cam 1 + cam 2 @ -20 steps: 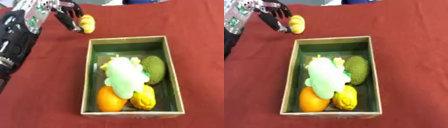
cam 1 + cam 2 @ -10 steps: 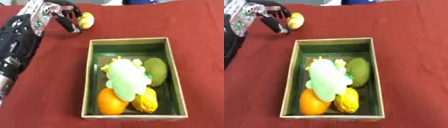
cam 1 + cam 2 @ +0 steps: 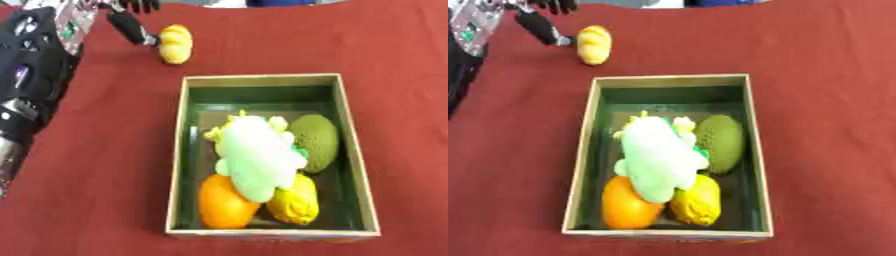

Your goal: Pick up objects on the table and place them in the box.

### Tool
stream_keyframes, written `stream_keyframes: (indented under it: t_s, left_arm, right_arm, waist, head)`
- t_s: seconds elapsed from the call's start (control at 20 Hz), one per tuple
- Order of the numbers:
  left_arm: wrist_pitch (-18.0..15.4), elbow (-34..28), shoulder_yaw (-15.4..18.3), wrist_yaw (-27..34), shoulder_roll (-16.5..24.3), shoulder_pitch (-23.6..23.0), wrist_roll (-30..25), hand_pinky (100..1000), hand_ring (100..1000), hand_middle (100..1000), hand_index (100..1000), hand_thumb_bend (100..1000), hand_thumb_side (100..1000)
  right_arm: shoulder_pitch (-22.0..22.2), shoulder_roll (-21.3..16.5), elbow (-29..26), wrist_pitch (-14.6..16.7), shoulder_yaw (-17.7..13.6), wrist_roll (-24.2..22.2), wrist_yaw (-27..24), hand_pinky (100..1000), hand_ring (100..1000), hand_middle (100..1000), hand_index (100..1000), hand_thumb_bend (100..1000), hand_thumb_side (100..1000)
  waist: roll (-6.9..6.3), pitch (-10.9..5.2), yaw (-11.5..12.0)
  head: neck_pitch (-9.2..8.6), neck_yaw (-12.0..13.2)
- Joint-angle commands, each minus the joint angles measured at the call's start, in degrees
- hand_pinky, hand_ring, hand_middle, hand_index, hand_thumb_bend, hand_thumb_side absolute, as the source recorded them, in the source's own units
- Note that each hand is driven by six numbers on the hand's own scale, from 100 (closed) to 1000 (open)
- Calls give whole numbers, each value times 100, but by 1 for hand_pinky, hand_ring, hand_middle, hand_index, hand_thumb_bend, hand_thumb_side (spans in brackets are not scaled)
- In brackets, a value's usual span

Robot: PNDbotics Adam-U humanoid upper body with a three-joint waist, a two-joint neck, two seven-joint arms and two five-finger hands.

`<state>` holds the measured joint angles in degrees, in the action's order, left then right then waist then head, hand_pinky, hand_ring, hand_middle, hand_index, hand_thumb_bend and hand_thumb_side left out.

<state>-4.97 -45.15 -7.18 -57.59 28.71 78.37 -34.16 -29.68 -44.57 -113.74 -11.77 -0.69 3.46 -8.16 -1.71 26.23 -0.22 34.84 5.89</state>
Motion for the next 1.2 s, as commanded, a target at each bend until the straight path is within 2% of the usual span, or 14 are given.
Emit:
stream_keyframes:
  t_s: [0.05,0.2,0.45,0.85,1.2]
  left_arm:
    - [87,-188,76,78,113,167,21,817,755,708,842,376,291]
    - [153,-202,78,77,92,165,65,816,753,707,841,372,291]
    - [184,-110,105,127,19,126,101,823,785,780,890,361,324]
    - [171,96,103,294,-80,41,-50,825,787,782,881,339,388]
    - [224,295,96,64,-118,-50,-331,822,793,779,868,378,404]
  right_arm:
    - [-64,-83,-85,-8,-60,-17,26,793,728,783,870,100,512]
    - [-66,-74,-85,-8,-67,-22,26,793,727,783,870,100,512]
    - [-113,-39,-85,-2,-66,-41,12,794,728,782,871,100,512]
    - [-138,7,-85,-14,-82,-39,-4,794,728,782,871,100,515]
    - [-168,32,-85,-28,-91,-28,-24,794,728,781,871,100,516]
  waist:
    - [10,-118,-7]
    - [9,-85,-27]
    - [-4,-13,-83]
    - [-15,70,-126]
    - [-12,117,-139]
  head:
    - [-29,-14]
    - [-73,-10]
    - [-139,34]
    - [-160,64]
    - [-187,77]
